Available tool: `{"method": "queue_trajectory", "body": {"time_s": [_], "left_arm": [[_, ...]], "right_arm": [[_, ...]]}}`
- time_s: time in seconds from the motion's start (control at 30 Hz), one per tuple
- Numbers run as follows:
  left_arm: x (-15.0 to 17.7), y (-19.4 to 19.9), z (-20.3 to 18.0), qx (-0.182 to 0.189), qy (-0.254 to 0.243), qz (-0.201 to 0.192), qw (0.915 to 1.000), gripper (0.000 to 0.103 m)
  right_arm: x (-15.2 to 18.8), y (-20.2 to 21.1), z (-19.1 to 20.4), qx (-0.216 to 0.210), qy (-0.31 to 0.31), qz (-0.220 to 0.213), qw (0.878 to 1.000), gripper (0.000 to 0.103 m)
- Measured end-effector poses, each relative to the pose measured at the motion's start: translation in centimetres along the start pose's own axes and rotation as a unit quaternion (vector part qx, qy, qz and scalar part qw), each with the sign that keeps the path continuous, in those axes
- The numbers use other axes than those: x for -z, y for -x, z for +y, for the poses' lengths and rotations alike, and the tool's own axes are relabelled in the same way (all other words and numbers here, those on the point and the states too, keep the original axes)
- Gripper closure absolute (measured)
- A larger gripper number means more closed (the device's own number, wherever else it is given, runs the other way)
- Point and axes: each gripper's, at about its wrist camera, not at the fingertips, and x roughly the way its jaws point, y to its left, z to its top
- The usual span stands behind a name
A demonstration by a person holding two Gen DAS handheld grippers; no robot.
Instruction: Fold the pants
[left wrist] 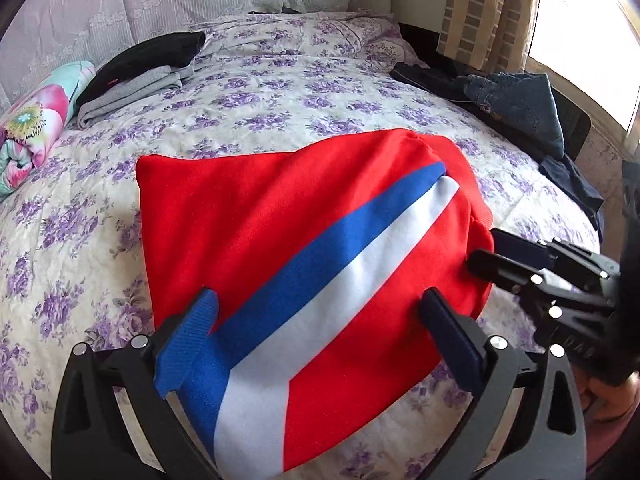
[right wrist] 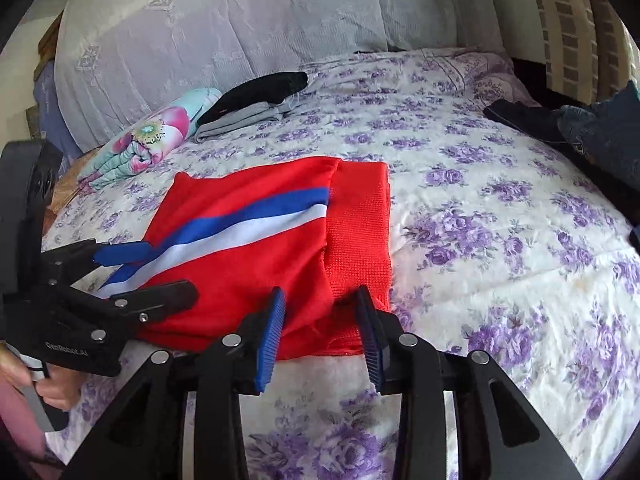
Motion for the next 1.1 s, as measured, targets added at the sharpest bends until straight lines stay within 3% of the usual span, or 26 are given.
{"method": "queue_trajectory", "body": {"time_s": [0.07, 0.2, 0.27, 0.37, 0.5, 0.6, 0.73, 0.8, 0.83, 0.9, 0.93, 1.1], "left_arm": [[0.1, 0.1, 0.0, 0.001, 0.001, -0.001, 1.0, 0.004], [0.3, 0.3, 0.7, 0.012, 0.016, -0.001, 0.9998, 0.004], [0.5, 0.4, 0.7, 0.011, 0.015, -0.003, 0.9998, 0.004], [0.7, 0.5, 0.4, 0.003, 0.005, -0.003, 1.0, 0.004], [1.2, 2.2, 1.4, 0.01, 0.028, -0.006, 0.9996, 0.004], [1.6, 4.2, 3.4, 0.008, 0.061, -0.021, 0.9979, 0.004], [2.3, 5.4, 5.8, -0.003, 0.099, -0.024, 0.9948, 0.004], [2.8, 5.1, 6.2, -0.005, 0.104, -0.015, 0.9945, 0.004], [3.1, 4.7, 6.3, -0.009, 0.106, -0.008, 0.9943, 0.004], [3.9, 3.1, 6.2, -0.015, 0.109, 0.023, 0.9937, 0.004], [4.2, 2.6, 6.2, -0.013, 0.113, 0.034, 0.993, 0.004], [3.9, 3.1, 6.8, -0.008, 0.122, 0.03, 0.9921, 0.004]], "right_arm": [[-0.3, 0.4, 0.2, 0.001, -0.003, 0.004, 1.0, 0.067], [-0.4, 2.2, 1.7, -0.012, 0.017, -0.03, 0.999, 0.063], [0.5, 0.2, 1.6, 0.004, 0.021, 0.005, 1.0, 0.058], [1.0, 0.5, 0.7, -0.019, 0.003, -0.009, 1.0, 0.054], [1.8, 1.5, -0.6, -0.049, -0.039, -0.016, 0.998, 0.049], [1.4, 3.5, -0.1, -0.048, -0.039, -0.054, 0.997, 0.049], [-0.6, 6.0, 1.8, -0.087, -0.014, -0.114, 0.99, 0.049], [-1.4, 5.2, 2.6, -0.101, -0.002, -0.11, 0.989, 0.047], [-1.5, 4.2, 2.8, -0.095, 0.001, -0.098, 0.991, 0.041], [-1.0, 0.5, 2.7, -0.081, -0.001, -0.027, 0.996, 0.025], [-0.6, -0.7, 2.6, -0.058, -0.002, -0.011, 0.998, 0.023], [0.0, 0.8, 2.2, -0.09, -0.005, -0.038, 0.995, 0.017]]}}
